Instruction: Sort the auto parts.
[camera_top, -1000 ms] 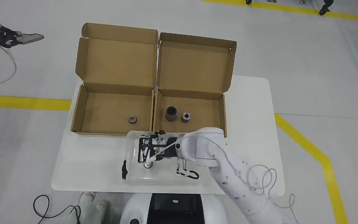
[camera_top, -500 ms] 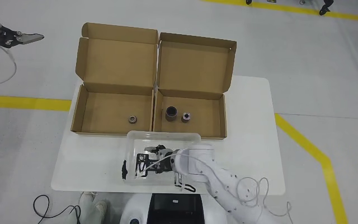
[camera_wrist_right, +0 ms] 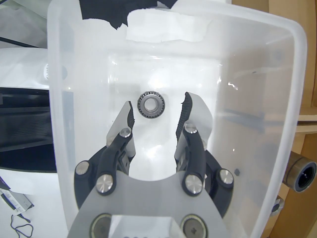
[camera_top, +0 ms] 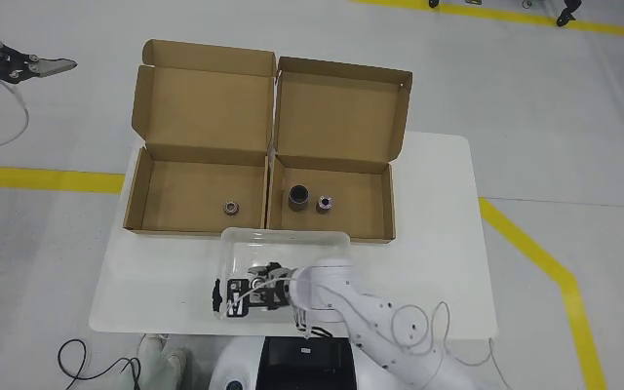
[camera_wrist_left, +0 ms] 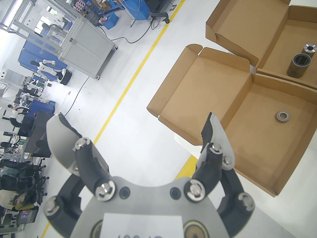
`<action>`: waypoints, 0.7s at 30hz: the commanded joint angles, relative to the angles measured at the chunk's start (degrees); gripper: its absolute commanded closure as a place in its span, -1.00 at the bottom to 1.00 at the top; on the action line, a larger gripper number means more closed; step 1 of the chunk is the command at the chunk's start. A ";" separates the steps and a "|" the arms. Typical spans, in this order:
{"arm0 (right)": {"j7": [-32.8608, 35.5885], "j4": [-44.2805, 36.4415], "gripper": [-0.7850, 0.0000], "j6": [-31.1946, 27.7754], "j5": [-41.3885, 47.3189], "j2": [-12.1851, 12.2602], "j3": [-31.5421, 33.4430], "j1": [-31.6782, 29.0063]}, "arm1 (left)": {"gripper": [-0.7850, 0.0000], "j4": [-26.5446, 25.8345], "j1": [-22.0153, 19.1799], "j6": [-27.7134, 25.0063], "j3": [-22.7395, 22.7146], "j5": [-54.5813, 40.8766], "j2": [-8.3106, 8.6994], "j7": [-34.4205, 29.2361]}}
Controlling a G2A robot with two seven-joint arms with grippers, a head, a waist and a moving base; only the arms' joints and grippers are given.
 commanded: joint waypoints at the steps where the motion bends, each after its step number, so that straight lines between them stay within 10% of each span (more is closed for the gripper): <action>1: 0.68 1.06 0.12 0.69 0.20 -0.34 -0.85 0.77 | -1.00 0.00 0.00 0.00 0.00 0.00 0.00 0.00; 21: 4.22 8.10 0.11 4.71 2.83 -2.85 -5.59 5.36 | -1.00 0.00 0.00 0.00 0.00 0.00 0.00 0.00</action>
